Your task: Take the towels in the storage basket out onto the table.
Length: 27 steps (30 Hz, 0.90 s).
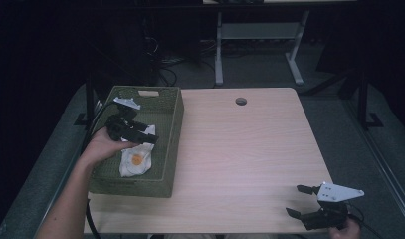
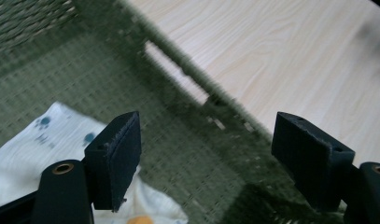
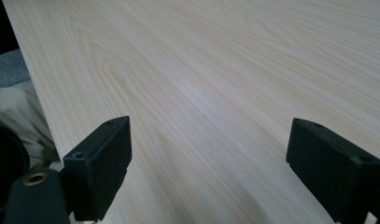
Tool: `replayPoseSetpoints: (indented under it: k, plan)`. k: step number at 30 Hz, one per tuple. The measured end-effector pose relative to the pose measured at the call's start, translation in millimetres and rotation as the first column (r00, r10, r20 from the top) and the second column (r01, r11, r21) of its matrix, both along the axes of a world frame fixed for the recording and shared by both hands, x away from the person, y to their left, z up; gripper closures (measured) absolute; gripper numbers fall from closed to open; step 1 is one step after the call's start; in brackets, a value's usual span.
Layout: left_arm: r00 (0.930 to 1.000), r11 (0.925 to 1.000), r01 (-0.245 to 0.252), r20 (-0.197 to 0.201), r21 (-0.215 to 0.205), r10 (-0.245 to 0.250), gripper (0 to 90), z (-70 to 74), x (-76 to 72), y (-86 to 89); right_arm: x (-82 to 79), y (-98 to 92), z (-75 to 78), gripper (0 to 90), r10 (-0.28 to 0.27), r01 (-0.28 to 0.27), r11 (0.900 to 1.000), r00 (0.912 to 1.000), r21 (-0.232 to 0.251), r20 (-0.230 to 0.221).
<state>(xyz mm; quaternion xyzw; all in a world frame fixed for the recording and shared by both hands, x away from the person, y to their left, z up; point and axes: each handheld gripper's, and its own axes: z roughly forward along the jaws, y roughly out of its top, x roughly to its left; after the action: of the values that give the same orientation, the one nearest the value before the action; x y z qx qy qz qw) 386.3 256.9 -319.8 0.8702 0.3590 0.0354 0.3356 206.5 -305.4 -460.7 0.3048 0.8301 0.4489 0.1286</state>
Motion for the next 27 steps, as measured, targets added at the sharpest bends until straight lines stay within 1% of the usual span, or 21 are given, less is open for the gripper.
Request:
replayPoseSetpoints:
  k: [3, 5, 7, 9, 11, 12, 15, 18, 19, 20, 22, 23, 24, 25, 26, 27]
  plan:
    - [0.9995, 0.9995, -0.029, -0.012, 0.012, 0.029, 24.5, -5.3, 1.5, 4.8, -0.2, 0.0, 0.1, 13.8, -0.003, 0.003, 1.0, 1.0, 0.0, 0.0]
    - [0.9989, 0.9985, -0.043, -0.017, 0.035, 0.043, 24.5, -8.7, 2.3, 8.6, -0.2, 0.1, 0.0, 13.8, -0.002, 0.002, 1.0, 1.0, 0.0, 0.0]
    - [0.9978, 0.9971, -0.062, -0.023, 0.045, 0.063, 24.5, -12.1, 2.9, 12.3, -0.3, 0.0, 0.1, 13.8, 0.0, 0.0, 1.0, 1.0, 0.001, 0.0]
    - [0.9956, 0.993, -0.091, -0.017, 0.075, 0.092, 24.4, -15.3, 3.5, 15.3, -0.3, -0.2, 0.2, 13.8, 0.0, 0.0, 1.0, 1.0, 0.001, 0.0]
    - [0.9929, 0.9906, -0.115, -0.023, 0.074, 0.117, 24.4, -18.7, 4.3, 19.3, -0.5, -0.3, 0.4, 13.8, -0.002, 0.002, 1.0, 1.0, 0.004, 0.002]
    - [0.9914, 0.9881, -0.125, -0.026, 0.09, 0.128, 24.4, -20.1, 4.8, 20.8, -0.4, -0.3, 0.3, 13.8, -0.001, 0.001, 1.0, 1.0, 0.003, 0.002]
    - [0.9886, 0.9834, -0.14, -0.041, 0.116, 0.145, 24.7, -24.6, 6.0, 24.1, -0.3, 0.0, 0.2, 13.8, 0.0, 0.0, 1.0, 1.0, 0.002, 0.001]
    - [0.9865, 0.9758, -0.145, -0.053, 0.164, 0.155, 25.0, -29.5, 7.3, 25.2, 0.0, 0.0, 0.1, 13.8, -0.001, 0.001, 1.0, 1.0, 0.001, 0.001]
    - [0.9856, 0.9746, -0.147, -0.058, 0.168, 0.159, 25.0, -31.8, 7.7, 25.3, -0.1, 0.1, 0.2, 13.8, 0.0, 0.0, 1.0, 1.0, 0.001, 0.001]
    - [0.9857, 0.9729, -0.143, -0.061, 0.182, 0.157, 25.0, -33.4, 8.3, 26.0, -0.2, 0.3, 0.2, 13.8, -0.001, 0.001, 1.0, 1.0, 0.0, 0.001]
    - [0.9826, 0.9704, -0.158, -0.068, 0.183, 0.173, 25.0, -37.1, 8.7, 26.5, -0.4, 0.4, 0.2, 13.8, 0.0, 0.0, 1.0, 1.0, -0.001, 0.002]
    - [0.9828, 0.9689, -0.154, -0.071, 0.194, 0.17, 24.9, -38.0, 9.2, 27.6, -0.4, 0.4, 0.2, 13.8, 0.001, -0.001, 1.0, 1.0, -0.001, 0.002]
    - [0.9828, 0.9689, -0.154, -0.071, 0.194, 0.17, 24.8, -38.0, 9.2, 27.6, -0.2, 0.4, 0.2, 13.8, 0.001, -0.001, 1.0, 1.0, -0.001, 0.002]
    - [0.9805, 0.9646, -0.166, -0.07, 0.205, 0.183, 24.8, -40.7, 9.4, 29.1, -0.2, 0.4, 0.2, 13.8, 0.001, -0.001, 1.0, 1.0, -0.001, 0.003]
    - [0.9787, 0.9625, -0.173, -0.073, 0.209, 0.191, 24.7, -41.9, 9.9, 30.2, -0.2, 0.4, 0.3, 13.8, 0.001, -0.001, 1.0, 1.0, 0.001, 0.002]
    - [0.9751, 0.9602, -0.189, -0.076, 0.206, 0.208, 24.1, -43.3, 10.1, 31.1, -0.2, 0.4, 0.3, 13.8, 0.001, -0.001, 1.0, 1.0, 0.001, 0.002]
